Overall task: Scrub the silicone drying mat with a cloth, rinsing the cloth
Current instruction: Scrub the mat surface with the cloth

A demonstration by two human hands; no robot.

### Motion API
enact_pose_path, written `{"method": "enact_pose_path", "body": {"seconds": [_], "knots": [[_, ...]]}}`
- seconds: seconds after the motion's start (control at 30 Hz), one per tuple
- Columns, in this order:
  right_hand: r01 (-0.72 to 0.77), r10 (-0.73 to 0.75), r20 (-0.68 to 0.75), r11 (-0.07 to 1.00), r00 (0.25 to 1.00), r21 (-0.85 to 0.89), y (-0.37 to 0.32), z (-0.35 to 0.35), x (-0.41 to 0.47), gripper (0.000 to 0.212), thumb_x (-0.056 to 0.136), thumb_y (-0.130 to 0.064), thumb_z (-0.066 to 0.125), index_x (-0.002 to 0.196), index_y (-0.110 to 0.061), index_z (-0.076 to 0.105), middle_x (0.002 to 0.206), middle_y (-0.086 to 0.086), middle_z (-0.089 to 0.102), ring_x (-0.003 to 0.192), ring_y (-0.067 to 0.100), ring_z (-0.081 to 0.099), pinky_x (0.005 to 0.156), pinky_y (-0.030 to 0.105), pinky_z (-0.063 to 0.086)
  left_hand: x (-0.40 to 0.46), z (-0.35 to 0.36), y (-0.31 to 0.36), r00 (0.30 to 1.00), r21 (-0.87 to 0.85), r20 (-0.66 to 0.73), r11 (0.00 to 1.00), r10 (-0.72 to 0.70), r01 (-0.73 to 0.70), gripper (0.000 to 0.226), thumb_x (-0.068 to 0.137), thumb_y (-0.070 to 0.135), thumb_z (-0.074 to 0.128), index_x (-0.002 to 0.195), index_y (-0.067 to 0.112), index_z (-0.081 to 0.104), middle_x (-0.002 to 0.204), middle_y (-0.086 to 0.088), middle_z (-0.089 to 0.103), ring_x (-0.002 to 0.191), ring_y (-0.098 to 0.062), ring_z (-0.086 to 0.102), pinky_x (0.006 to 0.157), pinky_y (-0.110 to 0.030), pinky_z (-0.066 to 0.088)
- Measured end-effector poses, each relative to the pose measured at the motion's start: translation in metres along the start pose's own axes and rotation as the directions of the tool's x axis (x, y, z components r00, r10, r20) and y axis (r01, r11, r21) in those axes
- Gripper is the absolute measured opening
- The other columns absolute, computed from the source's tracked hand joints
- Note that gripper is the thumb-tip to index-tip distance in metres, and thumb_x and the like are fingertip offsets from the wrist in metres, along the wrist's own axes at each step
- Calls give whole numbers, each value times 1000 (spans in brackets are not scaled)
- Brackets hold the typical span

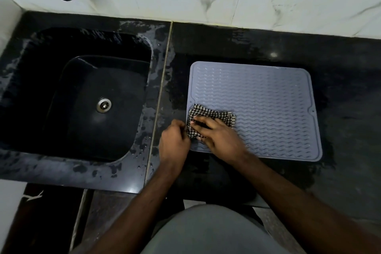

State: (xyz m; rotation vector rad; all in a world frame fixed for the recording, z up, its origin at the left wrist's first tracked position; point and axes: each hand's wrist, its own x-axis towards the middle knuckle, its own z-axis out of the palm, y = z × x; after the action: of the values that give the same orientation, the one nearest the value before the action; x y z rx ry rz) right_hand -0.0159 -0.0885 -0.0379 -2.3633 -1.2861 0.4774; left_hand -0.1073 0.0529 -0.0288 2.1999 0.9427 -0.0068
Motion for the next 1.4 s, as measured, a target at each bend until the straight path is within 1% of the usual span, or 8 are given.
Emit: {"method": "enact_pose_path", "body": {"seconds": [0.17,0.33,0.5,0.63,0.8,1.07,1.23,1.4], "knots": [[-2,2,-8,999,1000,39,-10,5,3,55,97,-18,55,147,-37,46,156,-13,38,109,24,51,93,37,51,1,-6,-8,999,-32,-21,999,-37,37,14,94,15,59,107,14,65,94,-10,74,87,-31,69,78,-45,56],[24,-6,112,987,994,-159,-13,7,5,60,102,-16,42,151,-48,30,160,-28,21,95,14,31,71,32,50,2,-7,-13,998,64,-31,997,53,-51,7,93,15,61,99,12,64,90,-11,72,86,-32,67,76,-47,53],[98,-31,196,935,980,-341,-11,2,-11,75,90,-7,13,151,-48,28,161,-28,16,98,24,35,73,34,47,2,-3,-16,994,99,-86,993,72,-63,6,91,19,67,94,13,67,88,-7,69,89,-28,61,78,-42,50],[57,-18,103,916,994,-396,-22,1,-16,64,90,-7,28,143,-38,48,154,-21,38,97,29,36,70,36,47,6,-1,-19,991,153,-123,988,47,-28,14,92,30,69,93,17,69,94,-6,66,95,-27,57,81,-42,49],[15,32,106,907,994,-421,-20,-1,-28,57,96,-10,44,148,-33,43,158,-15,34,99,28,31,77,38,46,2,3,-16,988,229,-156,973,8,28,18,95,41,63,96,24,66,106,-2,60,104,-24,53,87,-41,42],[-3,9,12,907,1000,-420,16,-12,-60,74,78,-8,76,144,-30,51,154,-11,44,86,28,45,70,35,48,-1,12,-11,982,271,-185,962,34,18,14,98,34,59,100,20,60,106,-2,60,101,-23,52,86,-40,42],[-8,-22,-68,917,997,-400,26,-7,-64,62,81,-6,66,138,-31,57,149,-11,49,83,27,44,65,34,48,-5,21,-3,971,339,-217,941,100,-21,21,94,14,61,115,11,57,107,-10,61,99,-32,55,83,-45,44],[-27,0,-76,936,997,-351,24,-6,-63,45,86,-18,41,119,-30,69,138,-12,57,85,27,50,61,35,52,-15,51,35,925,-143,-103,915,365,-377,36,105,21,48,140,15,45,136,1,53,125,-14,51,106,-33,42]]}}
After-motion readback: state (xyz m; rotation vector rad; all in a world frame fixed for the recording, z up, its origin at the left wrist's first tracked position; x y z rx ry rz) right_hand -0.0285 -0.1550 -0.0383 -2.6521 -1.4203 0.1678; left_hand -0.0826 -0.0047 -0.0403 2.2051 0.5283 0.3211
